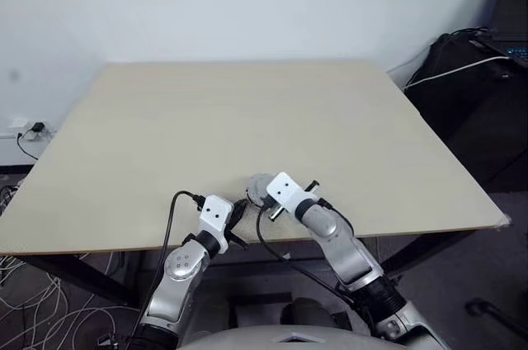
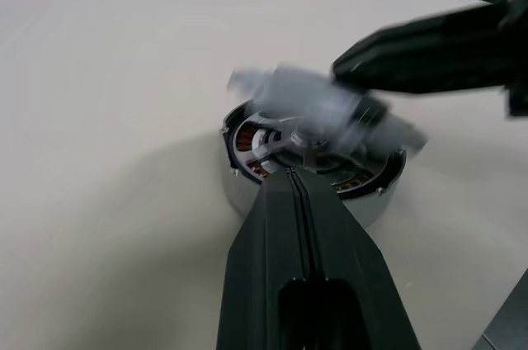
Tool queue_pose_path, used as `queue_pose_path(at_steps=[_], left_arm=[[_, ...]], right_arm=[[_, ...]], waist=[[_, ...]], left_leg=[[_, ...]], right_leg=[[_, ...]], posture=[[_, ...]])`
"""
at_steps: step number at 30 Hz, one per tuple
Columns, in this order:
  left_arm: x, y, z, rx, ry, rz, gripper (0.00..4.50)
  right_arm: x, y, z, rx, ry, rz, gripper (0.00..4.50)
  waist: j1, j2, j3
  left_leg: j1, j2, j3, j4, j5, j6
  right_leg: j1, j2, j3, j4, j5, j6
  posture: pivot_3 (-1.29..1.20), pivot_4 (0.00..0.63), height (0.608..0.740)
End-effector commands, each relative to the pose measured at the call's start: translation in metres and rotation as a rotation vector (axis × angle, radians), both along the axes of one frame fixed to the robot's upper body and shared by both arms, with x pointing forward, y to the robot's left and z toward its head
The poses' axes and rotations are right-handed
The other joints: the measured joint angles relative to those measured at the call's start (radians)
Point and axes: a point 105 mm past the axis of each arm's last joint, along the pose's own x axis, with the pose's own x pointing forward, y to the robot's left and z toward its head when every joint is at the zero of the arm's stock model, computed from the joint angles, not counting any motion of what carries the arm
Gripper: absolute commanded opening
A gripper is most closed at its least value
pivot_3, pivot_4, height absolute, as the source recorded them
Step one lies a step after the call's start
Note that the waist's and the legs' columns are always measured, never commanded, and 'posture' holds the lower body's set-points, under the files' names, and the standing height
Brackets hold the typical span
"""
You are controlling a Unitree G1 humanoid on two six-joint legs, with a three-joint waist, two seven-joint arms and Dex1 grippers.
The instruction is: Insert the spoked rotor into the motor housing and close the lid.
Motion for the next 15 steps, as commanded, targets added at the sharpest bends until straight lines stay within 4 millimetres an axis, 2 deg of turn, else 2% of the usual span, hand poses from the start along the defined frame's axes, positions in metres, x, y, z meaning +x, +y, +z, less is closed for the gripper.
queue_pose_path(at_steps=[1,6,7,9,11,15], left_arm=[[0.003,-0.002,0.008,-0.007,-0.041,-0.008,0.00],[0.003,-0.001,0.008,-0.004,-0.042,-0.005,0.00],[0.003,-0.001,0.007,-0.003,-0.042,-0.003,0.00],[0.003,0.000,0.007,-0.003,-0.042,-0.001,0.00],[0.003,0.000,0.007,-0.003,-0.042,0.000,0.00],[0.004,0.000,0.007,-0.004,-0.041,-0.001,0.00]], right_arm=[[0.006,0.007,-0.005,-0.003,0.005,0.015,0.02],[0.008,0.012,-0.008,0.024,0.025,0.019,0.02],[0.006,0.016,-0.002,0.091,0.037,0.028,0.02],[0.000,0.026,0.023,0.254,-0.007,0.085,0.02],[-0.004,0.026,0.042,0.305,-0.062,0.126,0.02],[-0.006,0.016,0.065,0.414,-0.034,0.206,0.02]], waist=[[0.000,0.000,0.000],[0.000,0.000,-0.002],[0.000,0.000,-0.002],[0.000,0.000,-0.002],[0.000,0.001,-0.001],[0.002,0.002,0.000]], left_leg=[[0.000,0.000,0.000,0.000,0.000,0.000],[0.001,0.000,0.000,0.000,0.000,0.000],[0.001,0.000,0.000,0.000,0.000,0.000],[0.001,0.001,0.000,0.000,0.000,-0.001],[0.000,0.001,0.000,0.000,0.000,-0.001],[0.000,0.001,0.000,0.000,0.000,0.000]], right_leg=[[0.000,0.001,0.000,0.000,0.000,0.000],[0.001,0.004,0.001,0.000,0.000,0.000],[0.001,0.003,0.001,0.000,0.000,0.000],[0.001,0.003,0.001,0.000,0.000,0.000],[0.000,0.001,0.001,0.000,0.000,0.000],[0.000,0.000,0.001,0.000,0.000,0.000]], posture=[[0.00,0.000,0.740],[0.00,0.000,0.740],[0.00,0.000,0.740],[0.00,0.000,0.740],[0.00,0.000,0.740],[0.00,0.000,0.740]])
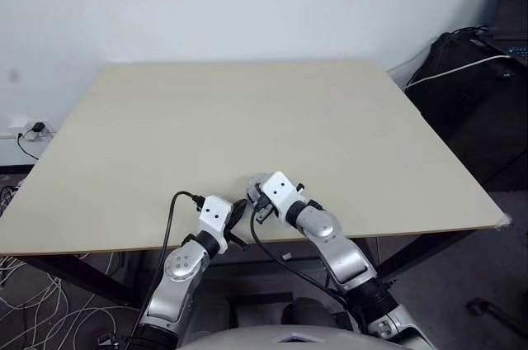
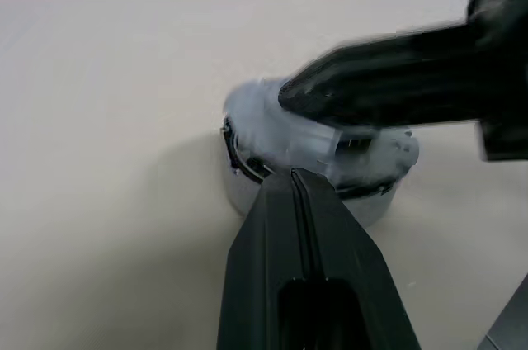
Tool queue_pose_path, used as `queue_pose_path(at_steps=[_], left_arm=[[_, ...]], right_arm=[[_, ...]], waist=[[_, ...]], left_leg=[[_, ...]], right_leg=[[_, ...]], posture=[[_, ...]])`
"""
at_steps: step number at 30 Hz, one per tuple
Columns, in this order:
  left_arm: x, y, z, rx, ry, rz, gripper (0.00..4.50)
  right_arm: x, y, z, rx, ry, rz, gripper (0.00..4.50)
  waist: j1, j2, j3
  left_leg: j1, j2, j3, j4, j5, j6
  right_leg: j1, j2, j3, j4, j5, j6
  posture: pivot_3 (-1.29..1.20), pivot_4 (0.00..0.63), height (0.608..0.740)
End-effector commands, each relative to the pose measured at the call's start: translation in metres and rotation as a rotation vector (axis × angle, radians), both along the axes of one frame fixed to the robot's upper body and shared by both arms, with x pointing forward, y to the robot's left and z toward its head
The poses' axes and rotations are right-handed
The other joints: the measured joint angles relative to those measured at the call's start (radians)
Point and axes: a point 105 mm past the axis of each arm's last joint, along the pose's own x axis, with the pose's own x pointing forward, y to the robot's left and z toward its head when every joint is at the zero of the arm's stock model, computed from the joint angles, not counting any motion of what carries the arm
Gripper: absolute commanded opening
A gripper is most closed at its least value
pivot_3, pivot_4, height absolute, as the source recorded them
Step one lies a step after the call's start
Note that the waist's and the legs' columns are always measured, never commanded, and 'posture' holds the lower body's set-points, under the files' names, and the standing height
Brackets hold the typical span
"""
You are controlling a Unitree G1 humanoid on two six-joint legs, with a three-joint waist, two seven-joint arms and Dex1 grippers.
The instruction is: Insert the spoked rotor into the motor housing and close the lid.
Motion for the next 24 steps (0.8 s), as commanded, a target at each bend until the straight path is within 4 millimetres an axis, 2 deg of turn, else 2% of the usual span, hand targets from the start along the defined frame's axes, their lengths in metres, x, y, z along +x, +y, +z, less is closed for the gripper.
queue_pose_path(at_steps=[1,6,14,24], left_arm=[[0.004,-0.001,0.008,-0.006,-0.042,-0.006,0.00],[0.005,-0.002,0.009,-0.005,-0.044,-0.017,0.00],[0.005,0.000,0.009,-0.002,-0.045,-0.012,0.00],[0.004,0.005,0.011,0.005,-0.052,0.013,0.00]], right_arm=[[0.008,-0.009,0.039,0.100,-0.071,0.049,0.42],[0.016,-0.022,0.034,0.057,-0.050,0.100,1.90],[0.019,-0.022,0.015,0.029,0.042,0.251,4.47],[0.030,-0.019,0.006,0.006,0.072,0.287,4.47]], waist=[[0.001,0.000,0.000],[0.001,0.000,0.000],[0.001,0.000,0.000],[0.001,0.000,0.000]], left_leg=[[0.000,0.000,0.000,0.000,0.000,0.000],[0.000,0.000,0.000,0.000,-0.001,-0.001],[0.000,0.000,0.000,0.000,0.002,0.003],[0.000,0.000,0.000,0.000,0.000,0.001]], right_leg=[[0.000,0.000,0.000,0.000,0.000,0.000],[0.000,0.000,0.000,0.000,0.000,0.000],[0.000,0.000,0.000,0.000,0.000,0.000],[0.000,-0.001,0.000,0.000,0.000,0.000]], posture=[[0.00,0.000,0.740],[0.00,0.000,0.740],[0.00,0.000,0.740],[0.00,0.000,0.740]])
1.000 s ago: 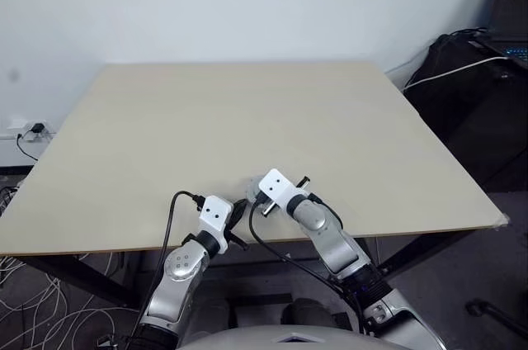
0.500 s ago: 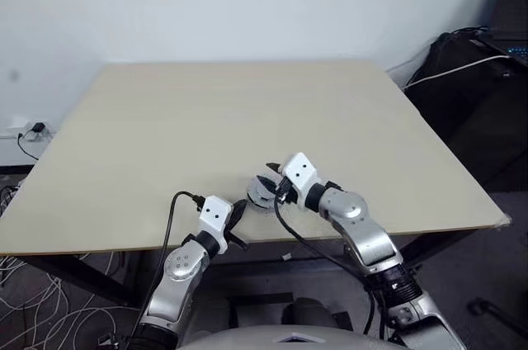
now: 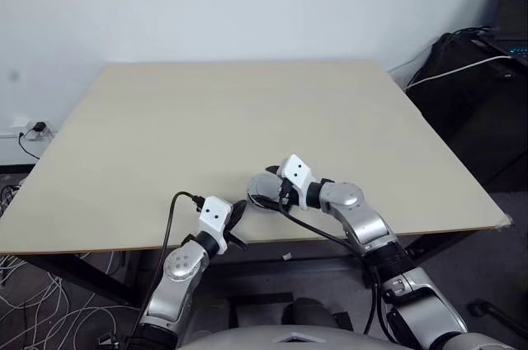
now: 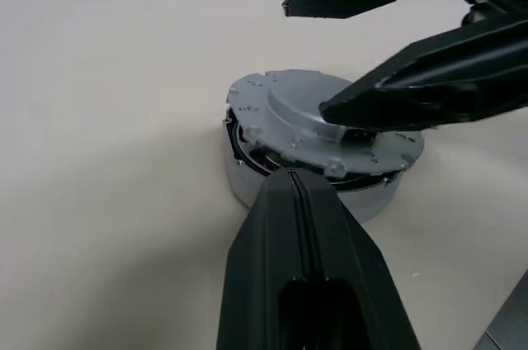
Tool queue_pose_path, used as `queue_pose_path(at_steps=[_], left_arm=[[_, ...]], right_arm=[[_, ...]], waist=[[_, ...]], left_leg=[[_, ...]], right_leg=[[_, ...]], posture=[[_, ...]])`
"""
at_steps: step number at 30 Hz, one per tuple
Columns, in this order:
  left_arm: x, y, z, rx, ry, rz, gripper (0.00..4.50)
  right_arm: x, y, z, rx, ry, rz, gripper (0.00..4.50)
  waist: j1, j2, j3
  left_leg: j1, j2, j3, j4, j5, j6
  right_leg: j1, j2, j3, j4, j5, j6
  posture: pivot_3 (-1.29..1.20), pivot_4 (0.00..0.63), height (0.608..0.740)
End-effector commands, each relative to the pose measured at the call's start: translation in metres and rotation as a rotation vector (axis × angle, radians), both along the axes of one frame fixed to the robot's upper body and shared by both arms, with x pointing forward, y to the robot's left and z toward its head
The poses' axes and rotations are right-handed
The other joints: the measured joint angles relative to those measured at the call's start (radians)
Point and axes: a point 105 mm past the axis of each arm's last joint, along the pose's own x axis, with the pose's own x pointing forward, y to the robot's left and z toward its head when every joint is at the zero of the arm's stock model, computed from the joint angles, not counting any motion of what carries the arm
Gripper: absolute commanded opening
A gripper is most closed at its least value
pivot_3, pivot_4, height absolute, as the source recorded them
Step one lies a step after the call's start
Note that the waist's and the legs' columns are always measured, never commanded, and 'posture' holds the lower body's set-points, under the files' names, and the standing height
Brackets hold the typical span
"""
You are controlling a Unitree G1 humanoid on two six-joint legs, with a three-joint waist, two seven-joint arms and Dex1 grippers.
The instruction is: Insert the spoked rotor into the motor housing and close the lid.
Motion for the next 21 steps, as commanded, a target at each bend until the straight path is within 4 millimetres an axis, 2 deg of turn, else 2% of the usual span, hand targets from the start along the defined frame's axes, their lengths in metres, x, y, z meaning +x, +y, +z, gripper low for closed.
queue_pose_path(at_steps=[1,11,21], left_arm=[[0.005,0.002,0.014,-0.003,-0.062,0.009,0.00],[0.005,0.003,0.015,0.002,-0.066,0.016,0.00],[0.005,0.004,0.013,0.001,-0.064,0.019,0.00]], right_arm=[[0.008,0.003,0.011,0.014,-0.047,0.014,4.47],[0.008,-0.008,-0.006,-0.050,0.023,0.040,4.47],[0.014,-0.014,-0.009,-0.059,0.036,0.000,4.47]], waist=[[0.000,0.000,0.000],[0.000,0.001,0.000],[0.002,0.001,-0.001]], left_leg=[[0.000,0.000,0.000,0.000,0.000,0.000],[0.000,0.000,0.000,0.000,-0.001,-0.002],[0.000,-0.001,0.000,0.000,-0.001,-0.002]], right_leg=[[0.000,0.000,0.000,0.000,0.000,0.000],[0.000,-0.002,0.000,0.000,0.000,0.000],[0.000,-0.004,0.003,0.000,0.000,-0.001]], posture=[[0.00,0.000,0.740],[0.00,0.000,0.740],[0.00,0.000,0.740]])
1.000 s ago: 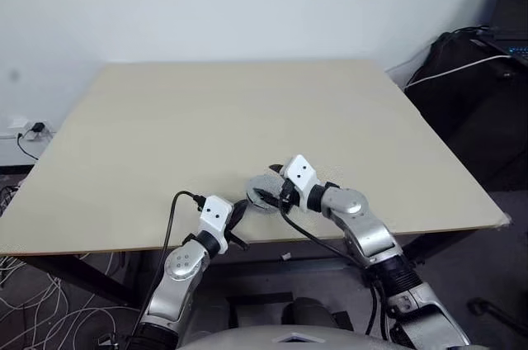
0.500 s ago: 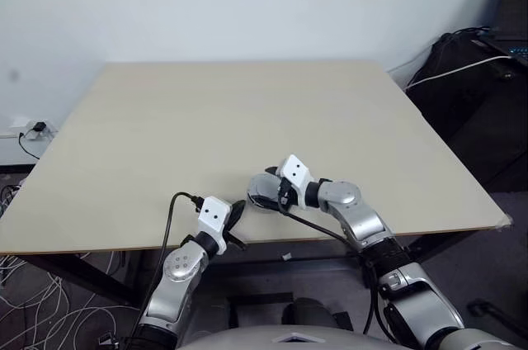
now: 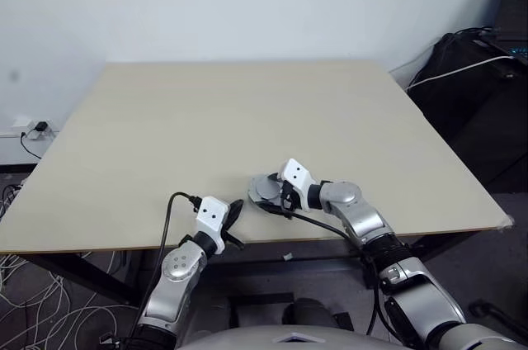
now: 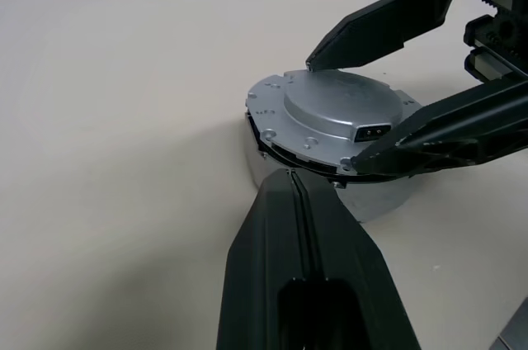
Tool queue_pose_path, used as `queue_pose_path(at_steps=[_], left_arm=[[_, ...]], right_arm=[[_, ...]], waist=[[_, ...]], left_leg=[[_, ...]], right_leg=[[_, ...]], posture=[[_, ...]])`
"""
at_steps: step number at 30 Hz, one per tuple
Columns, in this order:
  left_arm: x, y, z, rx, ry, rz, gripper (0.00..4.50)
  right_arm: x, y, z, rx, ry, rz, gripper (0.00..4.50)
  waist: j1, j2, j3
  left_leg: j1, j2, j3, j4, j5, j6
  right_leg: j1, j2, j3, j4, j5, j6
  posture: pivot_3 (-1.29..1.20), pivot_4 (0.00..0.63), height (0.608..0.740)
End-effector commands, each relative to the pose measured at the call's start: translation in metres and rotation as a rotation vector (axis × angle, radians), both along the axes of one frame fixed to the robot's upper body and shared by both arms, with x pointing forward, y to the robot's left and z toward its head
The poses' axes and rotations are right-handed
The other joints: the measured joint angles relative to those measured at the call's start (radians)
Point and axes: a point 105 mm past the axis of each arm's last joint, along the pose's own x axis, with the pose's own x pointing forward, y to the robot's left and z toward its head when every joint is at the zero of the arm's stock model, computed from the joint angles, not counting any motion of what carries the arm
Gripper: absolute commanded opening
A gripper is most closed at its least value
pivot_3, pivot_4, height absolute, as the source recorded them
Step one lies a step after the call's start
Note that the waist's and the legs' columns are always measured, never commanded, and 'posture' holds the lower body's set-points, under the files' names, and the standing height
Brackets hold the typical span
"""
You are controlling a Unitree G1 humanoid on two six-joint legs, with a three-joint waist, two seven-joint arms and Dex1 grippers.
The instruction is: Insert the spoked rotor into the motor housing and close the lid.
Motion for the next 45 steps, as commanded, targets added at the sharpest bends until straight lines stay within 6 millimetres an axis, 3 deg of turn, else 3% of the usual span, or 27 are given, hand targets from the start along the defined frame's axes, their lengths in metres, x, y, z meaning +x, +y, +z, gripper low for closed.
queue_pose_path(at_steps=[1,7,17,22,32,45], left_arm=[[0.004,-0.001,0.014,-0.008,-0.064,-0.002,0.00],[0.004,-0.001,0.012,-0.007,-0.060,-0.001,0.00],[0.004,0.000,0.010,-0.010,-0.055,-0.001,0.00],[0.004,0.001,0.009,-0.008,-0.055,0.001,0.00],[0.004,0.001,0.007,-0.008,-0.052,0.001,0.00],[0.003,0.002,-0.001,-0.005,-0.046,-0.006,0.00]], right_arm=[[0.011,-0.004,0.013,0.005,-0.050,-0.026,4.47],[0.018,-0.007,0.016,0.071,-0.016,-0.116,4.47],[0.016,-0.009,0.014,0.048,-0.019,-0.114,4.47],[0.015,-0.008,0.012,0.043,-0.013,-0.112,3.28],[0.008,-0.007,0.015,0.054,-0.008,-0.072,3.25],[0.004,-0.008,0.004,-0.015,0.020,-0.075,3.25]], waist=[[-0.001,0.000,0.000],[-0.002,0.001,-0.001],[-0.002,0.002,-0.001],[0.000,0.003,-0.002],[-0.001,0.003,-0.002],[-0.001,0.003,-0.002]], left_leg=[[0.000,0.000,0.000,0.000,0.000,0.000],[0.000,0.000,0.000,-0.001,0.000,0.000],[-0.001,-0.001,0.000,-0.001,0.000,0.000],[-0.001,-0.002,0.000,-0.001,0.000,0.000],[-0.002,-0.002,0.000,-0.001,0.000,0.000],[-0.002,-0.002,0.000,-0.002,0.000,0.000]], right_leg=[[0.000,0.000,0.000,0.000,0.000,0.000],[-0.001,-0.001,0.001,0.000,0.000,0.000],[-0.001,-0.003,0.001,0.000,0.000,0.000],[-0.001,-0.004,0.000,0.000,0.000,0.000],[-0.002,-0.004,0.000,0.000,0.000,0.000],[-0.002,-0.004,0.000,0.000,0.000,0.000]], posture=[[0.00,0.000,0.740],[0.00,0.000,0.740],[0.00,0.000,0.740],[0.00,0.000,0.740],[0.00,0.000,0.740],[0.00,0.000,0.740]])
